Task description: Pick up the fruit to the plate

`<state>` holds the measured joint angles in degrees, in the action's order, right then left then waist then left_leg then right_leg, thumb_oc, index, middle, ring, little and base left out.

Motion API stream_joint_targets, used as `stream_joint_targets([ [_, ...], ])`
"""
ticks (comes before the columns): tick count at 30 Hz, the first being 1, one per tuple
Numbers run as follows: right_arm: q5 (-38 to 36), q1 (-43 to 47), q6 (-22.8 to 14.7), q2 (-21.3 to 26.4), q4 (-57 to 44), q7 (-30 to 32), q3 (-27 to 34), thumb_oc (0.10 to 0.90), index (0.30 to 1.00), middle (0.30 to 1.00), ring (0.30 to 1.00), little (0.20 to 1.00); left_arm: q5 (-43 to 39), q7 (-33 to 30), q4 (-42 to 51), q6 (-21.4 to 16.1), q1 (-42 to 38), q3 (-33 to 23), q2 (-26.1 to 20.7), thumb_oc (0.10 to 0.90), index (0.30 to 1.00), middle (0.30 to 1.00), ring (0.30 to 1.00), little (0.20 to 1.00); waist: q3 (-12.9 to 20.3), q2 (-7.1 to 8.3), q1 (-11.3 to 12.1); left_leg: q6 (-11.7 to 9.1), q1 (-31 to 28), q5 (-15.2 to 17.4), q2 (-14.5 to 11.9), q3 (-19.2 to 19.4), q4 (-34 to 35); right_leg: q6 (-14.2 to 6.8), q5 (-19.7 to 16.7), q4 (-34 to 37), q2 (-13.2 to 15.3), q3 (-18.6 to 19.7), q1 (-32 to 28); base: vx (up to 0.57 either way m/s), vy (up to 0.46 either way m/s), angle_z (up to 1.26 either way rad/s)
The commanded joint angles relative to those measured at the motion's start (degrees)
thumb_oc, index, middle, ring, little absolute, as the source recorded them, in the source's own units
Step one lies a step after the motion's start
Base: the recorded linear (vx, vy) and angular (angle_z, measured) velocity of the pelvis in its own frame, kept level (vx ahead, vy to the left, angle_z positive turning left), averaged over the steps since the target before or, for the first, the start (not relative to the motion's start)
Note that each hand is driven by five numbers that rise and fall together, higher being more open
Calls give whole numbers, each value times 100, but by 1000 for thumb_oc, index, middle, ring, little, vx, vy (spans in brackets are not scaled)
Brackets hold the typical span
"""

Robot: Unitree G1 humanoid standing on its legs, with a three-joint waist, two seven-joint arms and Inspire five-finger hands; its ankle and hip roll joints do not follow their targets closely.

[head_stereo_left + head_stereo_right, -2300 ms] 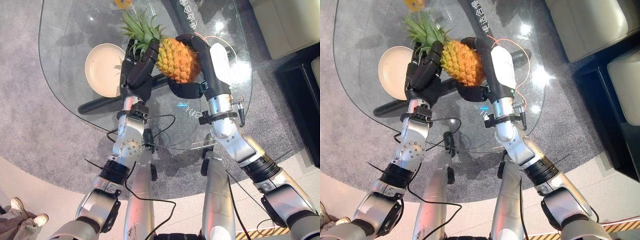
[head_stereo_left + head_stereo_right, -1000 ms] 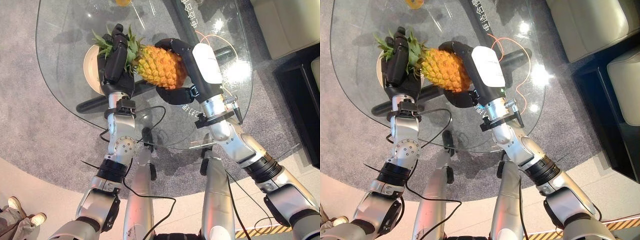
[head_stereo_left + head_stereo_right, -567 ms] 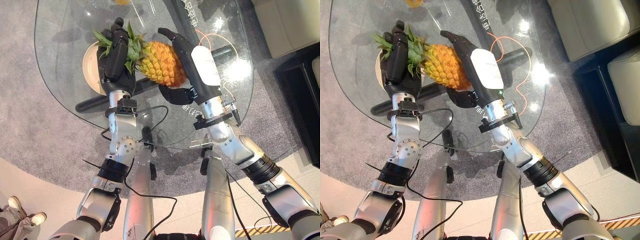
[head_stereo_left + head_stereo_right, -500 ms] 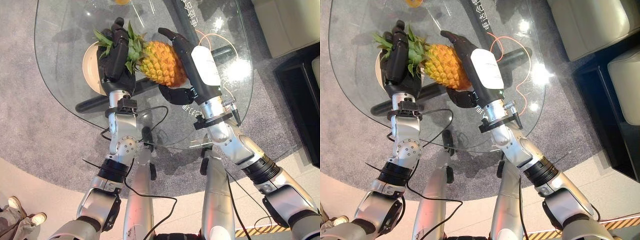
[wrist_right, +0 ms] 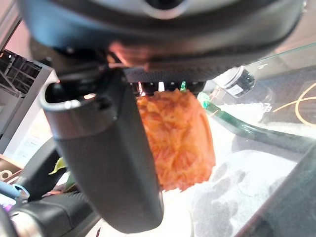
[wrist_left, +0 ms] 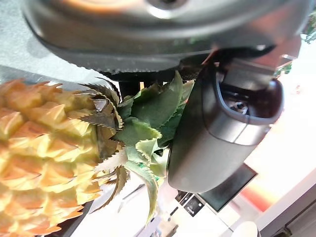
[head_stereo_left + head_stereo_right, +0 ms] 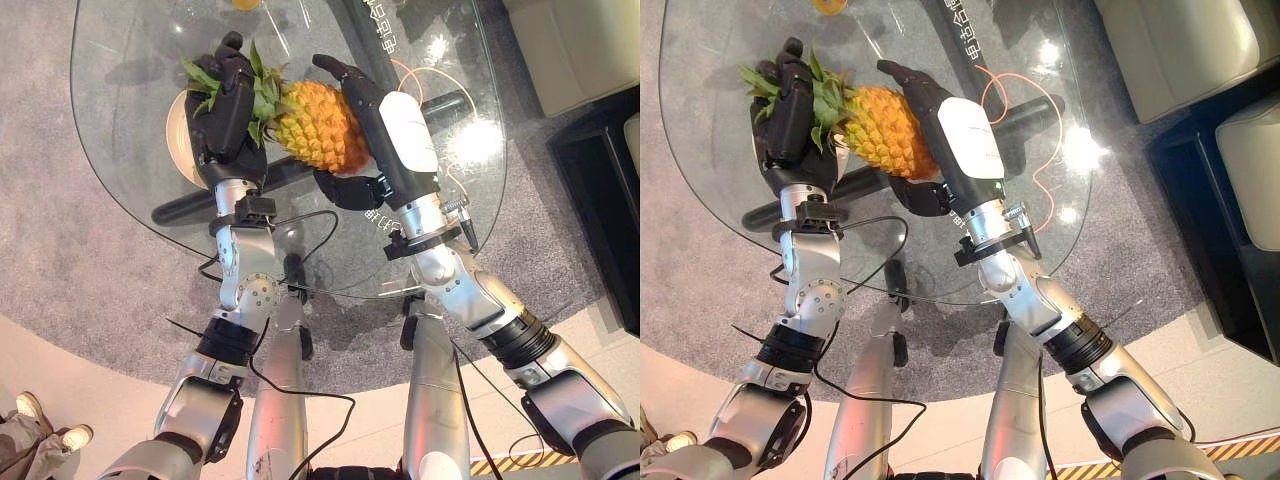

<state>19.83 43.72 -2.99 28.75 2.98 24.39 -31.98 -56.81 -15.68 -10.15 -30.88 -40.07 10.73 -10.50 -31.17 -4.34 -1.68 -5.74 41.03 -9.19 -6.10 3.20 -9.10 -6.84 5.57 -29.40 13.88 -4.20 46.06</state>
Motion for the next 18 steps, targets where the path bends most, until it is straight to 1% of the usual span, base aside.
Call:
stream_joint_targets([
  [1,150,569,-396,-120,-554,453,374,800,900,900,900,900,616,-267,802,-1035,-680,-310,-202,100,300,300,300,200,138,131,167,71,-45,647,209,154,-439,-41,-515,896,-40,-532,-340,0,0,0],
  [4,162,589,-387,-141,-525,455,365,800,900,900,900,900,740,-510,784,-1134,-705,-349,-182,100,300,300,300,200,138,131,171,69,-54,644,212,149,-426,-40,-515,910,-38,-538,-351,0,0,0],
  [5,164,622,-367,-137,-526,449,372,800,900,900,900,900,826,-623,798,-1174,-729,-380,-171,100,300,300,300,200,138,132,177,73,-4,597,214,143,-415,-33,-566,938,-40,-544,-309,0,0,0],
  [8,156,608,-336,-146,-536,450,368,800,900,900,900,900,1054,-985,850,-1296,-703,-407,-160,100,300,300,300,200,138,136,185,66,-55,637,223,133,-407,-41,-517,941,-37,-551,-366,0,0,0],
  [9,177,629,-343,-154,-533,459,378,800,900,900,900,900,1160,-1091,850,-1348,-736,-439,-143,100,300,300,300,200,138,143,187,73,3,588,224,126,-398,-32,-571,971,-44,-555,-321,0,0,0],
  [11,174,606,-320,-162,-530,488,348,800,900,900,900,900,1310,-1279,900,-1395,-717,-455,-133,100,300,300,300,200,138,148,194,66,-38,634,222,126,-406,-39,-517,952,-43,-555,-364,0,0,0],
  [14,184,607,-331,-170,-514,508,347,800,900,900,900,900,1428,-1455,963,-1467,-726,-472,-107,100,300,300,300,200,138,149,199,70,-46,632,235,121,-393,-38,-517,962,-46,-558,-375,0,0,0],
  [15,181,635,-337,-164,-508,515,352,800,900,900,900,900,1438,-1470,968,-1469,-754,-479,-109,100,300,300,300,200,138,148,200,76,1,584,236,118,-383,-29,-569,986,-50,-561,-335,0,0,0],
  [17,173,617,-347,-168,-494,529,345,800,900,900,900,900,1446,-1485,971,-1472,-736,-477,-98,100,300,300,300,200,138,152,199,69,-42,629,237,118,-395,-37,-525,969,-48,-560,-374,0,0,0],
  [18,172,645,-320,-187,-488,520,343,800,900,900,900,900,1524,-1592,986,-1503,-744,-503,-75,100,300,300,300,200,138,152,200,63,-53,629,235,117,-392,-38,-524,975,-49,-559,-385,0,0,0],
])
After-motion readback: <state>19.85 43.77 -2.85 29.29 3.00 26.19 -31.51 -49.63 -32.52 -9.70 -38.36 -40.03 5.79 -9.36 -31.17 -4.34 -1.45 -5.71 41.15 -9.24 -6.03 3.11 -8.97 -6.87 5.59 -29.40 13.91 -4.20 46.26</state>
